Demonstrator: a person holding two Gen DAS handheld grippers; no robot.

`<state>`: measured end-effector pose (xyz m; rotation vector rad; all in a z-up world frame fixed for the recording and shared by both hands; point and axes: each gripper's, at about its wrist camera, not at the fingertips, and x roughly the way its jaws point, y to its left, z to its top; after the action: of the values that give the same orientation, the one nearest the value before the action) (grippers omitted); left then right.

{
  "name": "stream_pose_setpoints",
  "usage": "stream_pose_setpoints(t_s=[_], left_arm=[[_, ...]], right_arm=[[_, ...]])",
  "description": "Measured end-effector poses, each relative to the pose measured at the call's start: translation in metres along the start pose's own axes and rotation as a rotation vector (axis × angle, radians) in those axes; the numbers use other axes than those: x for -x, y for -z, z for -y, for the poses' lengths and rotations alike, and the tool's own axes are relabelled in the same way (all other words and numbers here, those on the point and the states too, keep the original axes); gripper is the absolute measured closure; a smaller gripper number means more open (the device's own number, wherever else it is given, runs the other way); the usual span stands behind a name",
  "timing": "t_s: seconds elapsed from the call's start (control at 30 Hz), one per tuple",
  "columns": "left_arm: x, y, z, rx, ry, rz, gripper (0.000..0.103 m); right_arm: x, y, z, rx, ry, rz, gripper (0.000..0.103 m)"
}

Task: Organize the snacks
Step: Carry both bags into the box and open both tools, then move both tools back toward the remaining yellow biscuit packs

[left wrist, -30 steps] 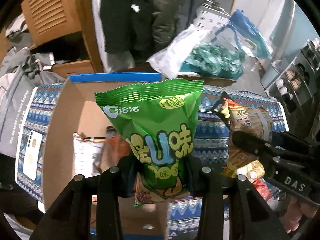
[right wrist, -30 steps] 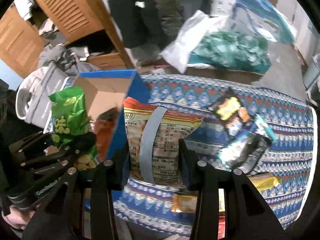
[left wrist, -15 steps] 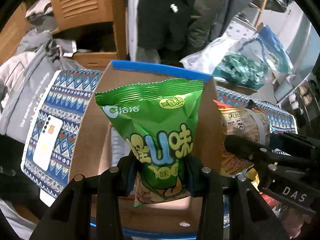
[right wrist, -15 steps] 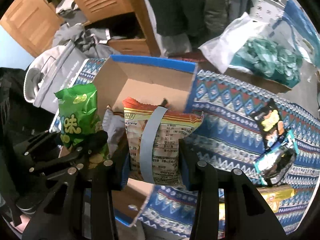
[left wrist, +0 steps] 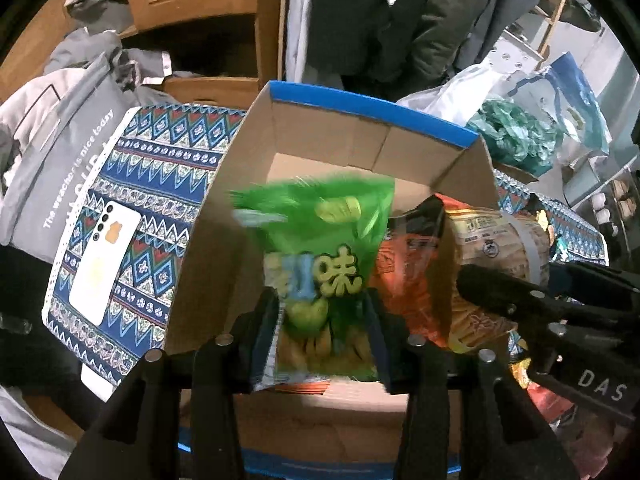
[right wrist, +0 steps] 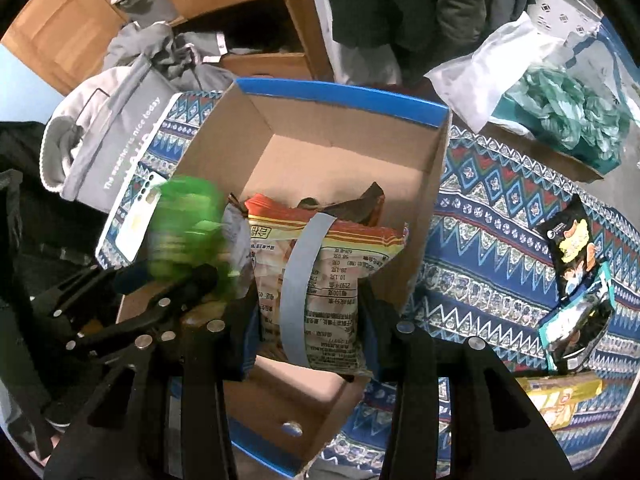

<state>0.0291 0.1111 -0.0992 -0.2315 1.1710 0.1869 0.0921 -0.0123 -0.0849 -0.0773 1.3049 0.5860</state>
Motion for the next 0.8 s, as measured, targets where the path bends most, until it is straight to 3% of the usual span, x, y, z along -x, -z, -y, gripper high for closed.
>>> stream_pose_setpoints(t_s=[0.07,0.17,0.47,0.8], left_arm=[[0.000,0.000,-0.002,0.012,-0.012,0.005,0.042],[0.001,0.001,-0.003,0.011,-0.026,0.010,0.040],[0.020,0.003,0.004,0.006,0.004,0.043,0.036],[0.031,0.007,0.024,-0.026,0.053,0.057,0.036]], right_arm=[[0.001,-0.001,0.001,-0.011,0.002,0.004,0.050],[0.005,-0.001,0.005,-0.019,0.015,0.020,0.043],[0.026,0.003,0.014,-0.048,0.015,0.063,0.037],[0.040,0.018,0.037,-0.084,0.037,0.075,0.036]])
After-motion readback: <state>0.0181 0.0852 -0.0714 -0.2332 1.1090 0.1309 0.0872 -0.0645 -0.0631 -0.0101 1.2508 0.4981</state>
